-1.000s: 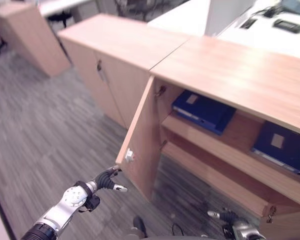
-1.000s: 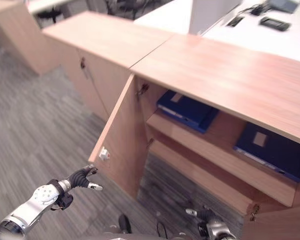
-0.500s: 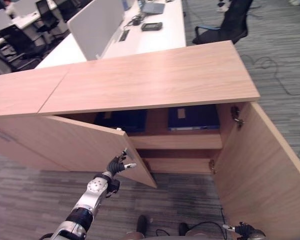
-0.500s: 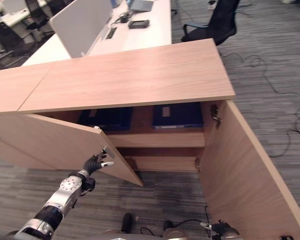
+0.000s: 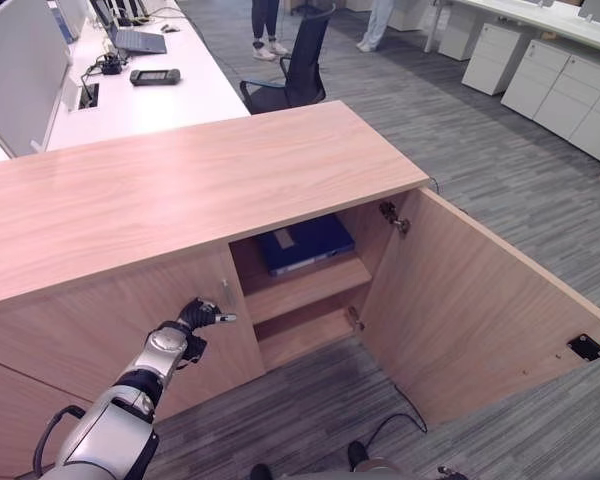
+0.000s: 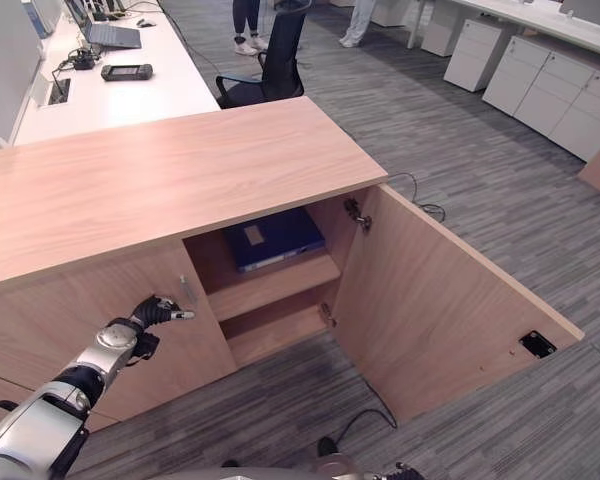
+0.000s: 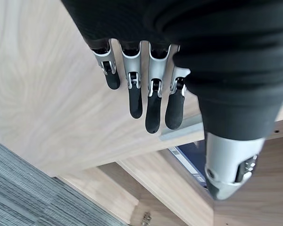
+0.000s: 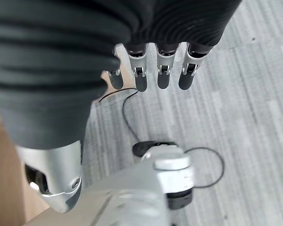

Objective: Put the empty folder in the office cabinet

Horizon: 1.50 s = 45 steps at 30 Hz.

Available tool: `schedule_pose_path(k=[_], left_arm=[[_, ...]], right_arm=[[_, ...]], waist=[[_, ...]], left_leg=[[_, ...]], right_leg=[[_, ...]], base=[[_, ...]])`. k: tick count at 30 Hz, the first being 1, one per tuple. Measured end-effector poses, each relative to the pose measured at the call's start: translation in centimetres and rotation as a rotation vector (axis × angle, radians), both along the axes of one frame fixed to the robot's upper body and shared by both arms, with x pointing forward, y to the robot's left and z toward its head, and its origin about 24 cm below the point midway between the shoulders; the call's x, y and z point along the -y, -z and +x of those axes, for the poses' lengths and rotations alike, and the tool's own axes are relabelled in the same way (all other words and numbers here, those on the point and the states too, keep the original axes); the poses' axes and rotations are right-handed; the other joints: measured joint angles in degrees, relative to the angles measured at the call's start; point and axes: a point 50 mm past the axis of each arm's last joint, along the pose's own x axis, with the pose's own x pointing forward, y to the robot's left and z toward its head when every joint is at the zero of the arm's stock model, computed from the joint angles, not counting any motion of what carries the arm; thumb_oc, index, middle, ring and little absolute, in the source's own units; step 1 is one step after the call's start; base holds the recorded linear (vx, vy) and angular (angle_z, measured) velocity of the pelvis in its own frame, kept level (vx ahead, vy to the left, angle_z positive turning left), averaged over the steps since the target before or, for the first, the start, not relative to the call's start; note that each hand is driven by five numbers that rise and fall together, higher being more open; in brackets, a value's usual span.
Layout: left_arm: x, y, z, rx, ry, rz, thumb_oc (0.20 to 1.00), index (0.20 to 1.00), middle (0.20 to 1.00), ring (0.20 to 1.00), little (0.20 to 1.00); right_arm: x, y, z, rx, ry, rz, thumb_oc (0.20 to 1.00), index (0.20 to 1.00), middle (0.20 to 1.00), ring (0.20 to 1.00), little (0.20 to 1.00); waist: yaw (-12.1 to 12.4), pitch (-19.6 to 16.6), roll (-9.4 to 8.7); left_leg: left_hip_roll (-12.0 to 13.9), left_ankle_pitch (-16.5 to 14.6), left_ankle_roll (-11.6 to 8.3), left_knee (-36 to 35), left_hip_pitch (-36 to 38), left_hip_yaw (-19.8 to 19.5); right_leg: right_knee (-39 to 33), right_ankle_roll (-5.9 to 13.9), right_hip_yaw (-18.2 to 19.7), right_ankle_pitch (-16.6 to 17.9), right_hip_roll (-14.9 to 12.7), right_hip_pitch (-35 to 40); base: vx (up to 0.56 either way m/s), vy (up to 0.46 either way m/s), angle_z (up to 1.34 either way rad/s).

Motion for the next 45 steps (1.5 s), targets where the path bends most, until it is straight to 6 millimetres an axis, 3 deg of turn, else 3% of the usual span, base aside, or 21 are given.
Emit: schedule_pose_path(k=[4,6,13,15,16,17,18,19,20,21,23,25,27,30,35,40,45], left_arm=[[1.0,0.5,-0.4,0.033,-0.019,-0.045,1.000,1.000,1.000,1.000,1.000],[3.4,1.8,-1.8,0.062,-0.016,-0.146,1.000,1.000,1.000,1.000,1.000],[6.5,4.4,-5.7,0.002,0.062,-0.229,1.000,1.000,1.000,1.000,1.000],[6.7,4.8,-6.1,-0.033,0.094,-0.212,1.000,1.000,1.000,1.000,1.000],[6.8,4.9,-6.2,-0.041,0.100,-0.216,1.000,1.000,1.000,1.000,1.000],[6.7,5.1,-6.5,-0.052,0.101,-0.216,1.000,1.000,1.000,1.000,1.000],[6.3,5.5,-7.2,-0.073,0.085,-0.209,1.000,1.000,1.000,1.000,1.000],[5.7,6.2,-8.2,-0.112,0.064,-0.200,1.000,1.000,1.000,1.000,1.000],[5.1,6.9,-9.4,-0.151,0.030,-0.197,1.000,1.000,1.000,1.000,1.000],[4.6,7.4,-10.3,-0.176,0.002,-0.200,1.000,1.000,1.000,1.000,1.000],[4.3,8.4,-12.0,-0.243,-0.016,-0.199,1.000,1.000,1.000,1.000,1.000],[4.7,9.7,-13.8,-0.327,-0.019,-0.196,1.000,1.000,1.000,1.000,1.000],[6.6,11.0,-15.5,-0.397,-0.005,-0.216,1.000,1.000,1.000,1.000,1.000],[7.3,10.9,-14.9,-0.382,0.009,-0.231,1.000,1.000,1.000,1.000,1.000],[8.2,10.8,-14.1,-0.379,0.095,-0.192,1.000,1.000,1.000,1.000,1.000],[9.7,10.4,-13.2,-0.375,0.302,-0.084,1.000,1.000,1.000,1.000,1.000],[9.6,10.4,-13.1,-0.377,0.317,-0.064,1.000,1.000,1.000,1.000,1.000]], right_arm=[[-0.1,0.1,-0.4,-0.006,0.020,0.005,1.000,1.000,1.000,1.000,1.000],[-0.5,0.2,-0.8,-0.009,0.049,0.017,1.000,1.000,1.000,1.000,1.000],[-0.4,-0.1,1.2,0.055,0.079,0.014,1.000,1.000,1.000,1.000,1.000],[-0.2,-0.6,3.9,0.120,0.065,-0.001,1.000,1.000,1.000,1.000,1.000],[0.0,-0.9,4.9,0.144,0.059,-0.008,1.000,1.000,1.000,1.000,1.000],[0.0,-1.2,5.8,0.165,0.053,-0.011,1.000,1.000,1.000,1.000,1.000],[-0.1,-1.3,6.4,0.178,0.045,-0.009,1.000,1.000,1.000,1.000,1.000],[-0.1,-1.3,6.5,0.181,0.044,-0.009,1.000,1.000,1.000,1.000,1.000],[0.0,-1.3,6.3,0.176,0.046,-0.011,1.000,1.000,1.000,1.000,1.000],[0.1,-1.3,6.2,0.174,0.049,-0.015,1.000,1.000,1.000,1.000,1.000],[0.6,-1.2,5.3,0.153,0.059,-0.027,1.000,1.000,1.000,1.000,1.000],[1.8,-1.3,4.3,0.131,0.065,-0.060,1.000,1.000,1.000,1.000,1.000],[4.9,-2.1,2.6,0.095,0.078,-0.150,1.000,1.000,1.000,1.000,1.000],[6.1,-2.5,1.9,0.082,0.081,-0.188,1.000,1.000,1.000,1.000,1.000],[6.9,-2.7,1.2,0.083,0.146,-0.204,1.000,1.000,1.000,1.000,1.000],[7.4,-3.1,2.0,0.115,0.162,-0.212,1.000,1.000,1.000,1.000,1.000],[7.5,-3.1,1.8,0.128,0.218,-0.200,1.000,1.000,1.000,1.000,1.000]], waist=[[1.2,-0.7,-0.69],[2.2,-1.2,-0.75],[4.0,-1.3,-0.38],[4.9,1.6,1.13],[5.5,2.8,2.23],[6.4,3.9,3.33],[7.2,4.1,3.85],[8.2,4.1,4.39],[9.1,3.5,4.44],[9.5,3.3,4.16],[9.5,3.0,4.03],[8.8,2.1,6.62],[7.7,0.1,10.25],[5.8,-0.5,11.12],[3.5,-0.4,11.82],[2.1,1.4,14.18],[1.6,2.6,15.01]], left_leg=[[-0.1,0.2,0.17,0.0,-0.4,0.1],[-0.1,0.1,0.43,0.0,-0.2,0.0],[-0.2,0.7,0.72,0.0,-1.4,0.2],[0.7,1.3,1.13,0.3,-2.2,1.6],[1.8,1.4,1.60,0.3,-2.3,3.3],[3.1,1.6,2.34,0.0,-2.2,4.9],[3.7,1.5,2.39,0.1,-2.1,6.9],[4.1,1.4,2.39,0.0,-2.0,8.3],[4.2,1.2,1.99,0.0,-2.0,9.5],[4.1,0.9,1.49,0.0,-1.7,9.9],[3.9,1.4,0.74,0.3,-1.3,10.1],[5.2,2.2,0.34,0.6,-1.1,10.0],[6.1,2.5,-0.14,0.6,-0.2,9.5],[6.1,2.5,-0.27,0.6,0.1,8.6],[6.1,1.8,-1.13,0.6,0.1,8.2],[5.9,1.4,-1.63,0.6,0.1,8.9],[6.4,1.2,-2.07,2.8,-0.5,9.4]], right_leg=[[0.3,-0.35,-0.1,0.6,-0.2,-0.1],[0.3,-0.01,-0.3,0.8,-0.3,0.2],[0.5,0.39,-0.6,1.4,-0.2,-1.2],[3.5,-0.43,-4.8,4.8,1.5,-4.9],[3.6,-1.08,-9.0,7.8,1.9,-5.9],[4.3,-1.38,-15.7,8.5,2.2,-7.0],[10.9,-2.63,-22.1,3.2,1.9,-9.0],[18.6,-2.89,-25.1,-1.0,1.2,-10.2],[24.4,-3.23,-25.7,-5.7,0.5,-11.1],[25.7,-3.19,-25.7,-8.4,0.0,-10.5],[20.1,-3.00,-24.1,-10.4,-0.1,-6.8],[14.6,-4.73,-22.4,-8.5,2.9,-4.8],[6.9,-4.81,-20.3,-4.4,5.0,-1.8],[1.1,-4.31,-19.8,-1.0,5.7,1.5],[0.0,-4.25,-17.6,-0.7,6.1,1.5],[0.0,-4.35,-16.0,-0.7,5.8,1.2],[0.1,-4.72,-15.2,-0.8,6.0,1.1]], base=[[-0.02,0.106,-0.01],[-0.03,0.054,0.06],[-0.14,0.028,-0.01],[-0.18,0.052,-0.35],[-0.11,0.046,-0.67],[-0.08,-0.006,-0.76],[-0.05,-0.039,-0.79],[-0.02,-0.092,-0.80],[0.03,-0.114,-0.65],[0.03,-0.123,-0.46],[0.03,-0.089,-0.24],[0.02,-0.077,-0.35],[0.00,-0.077,-0.64],[0.01,-0.059,-0.19],[-0.01,-0.064,0.00],[-0.03,-0.052,-0.09],[-0.08,-0.079,-0.07]])
